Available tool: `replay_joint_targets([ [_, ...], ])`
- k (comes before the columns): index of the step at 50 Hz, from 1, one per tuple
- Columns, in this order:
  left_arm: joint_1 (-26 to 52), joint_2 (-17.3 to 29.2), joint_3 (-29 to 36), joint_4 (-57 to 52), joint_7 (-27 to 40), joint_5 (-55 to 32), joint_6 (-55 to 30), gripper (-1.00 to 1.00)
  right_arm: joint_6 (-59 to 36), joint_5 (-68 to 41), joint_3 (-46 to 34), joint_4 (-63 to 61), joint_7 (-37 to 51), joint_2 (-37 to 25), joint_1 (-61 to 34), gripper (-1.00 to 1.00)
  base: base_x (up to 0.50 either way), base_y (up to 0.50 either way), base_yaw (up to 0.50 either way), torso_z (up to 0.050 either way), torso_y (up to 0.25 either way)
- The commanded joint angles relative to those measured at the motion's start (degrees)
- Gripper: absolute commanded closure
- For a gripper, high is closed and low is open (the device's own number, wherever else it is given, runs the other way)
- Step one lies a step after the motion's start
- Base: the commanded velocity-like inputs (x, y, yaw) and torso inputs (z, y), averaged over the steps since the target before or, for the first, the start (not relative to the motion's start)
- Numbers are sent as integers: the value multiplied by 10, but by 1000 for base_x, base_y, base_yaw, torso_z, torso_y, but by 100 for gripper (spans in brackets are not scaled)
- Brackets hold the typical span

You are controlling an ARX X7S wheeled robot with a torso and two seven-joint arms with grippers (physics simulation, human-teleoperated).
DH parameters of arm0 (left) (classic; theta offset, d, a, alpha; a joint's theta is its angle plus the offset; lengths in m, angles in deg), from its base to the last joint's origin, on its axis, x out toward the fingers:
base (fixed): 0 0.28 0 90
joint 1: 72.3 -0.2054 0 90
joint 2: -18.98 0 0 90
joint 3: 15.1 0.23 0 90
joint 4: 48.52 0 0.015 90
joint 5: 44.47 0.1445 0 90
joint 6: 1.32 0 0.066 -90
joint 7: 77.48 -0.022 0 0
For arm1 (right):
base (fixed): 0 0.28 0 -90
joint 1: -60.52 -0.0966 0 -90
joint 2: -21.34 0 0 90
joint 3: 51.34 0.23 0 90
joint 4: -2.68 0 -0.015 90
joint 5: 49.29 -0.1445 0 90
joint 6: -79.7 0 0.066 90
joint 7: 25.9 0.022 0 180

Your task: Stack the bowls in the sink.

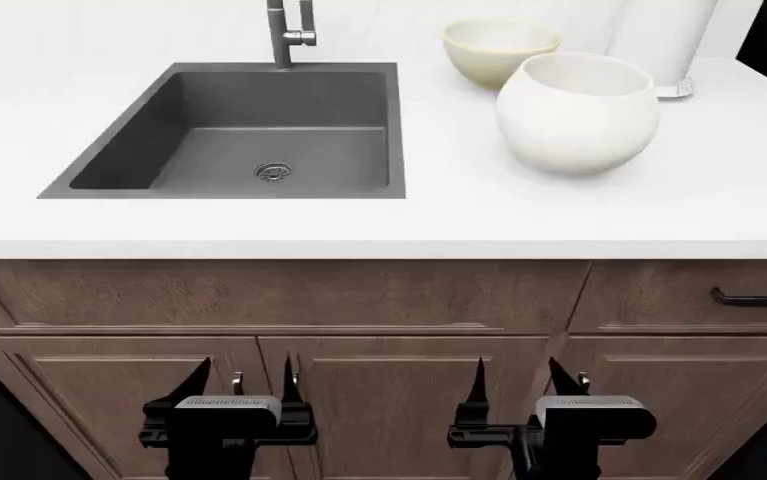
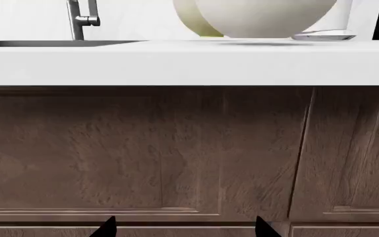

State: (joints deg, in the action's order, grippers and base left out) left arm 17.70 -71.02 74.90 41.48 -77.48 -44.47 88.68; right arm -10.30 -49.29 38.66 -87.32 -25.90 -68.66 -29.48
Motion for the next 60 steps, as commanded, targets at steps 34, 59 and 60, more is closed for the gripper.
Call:
replay_joint_targets([
  [34,1,45,48,3,56,-56,26,-100,5,-49,-56,-2,40,-46,1,-100,-5,-294,0,0,0],
  [59,3,59,62,-1,73,-81,21,-100,-8,-65,-79,-3,53,-63,-3,-100,-7,-354,0,0,0],
  [60,0,55,52,-11,68,-111,11,-100,-27,-61,-87,-14,50,-68,-2,-100,0,0,0,0,0],
])
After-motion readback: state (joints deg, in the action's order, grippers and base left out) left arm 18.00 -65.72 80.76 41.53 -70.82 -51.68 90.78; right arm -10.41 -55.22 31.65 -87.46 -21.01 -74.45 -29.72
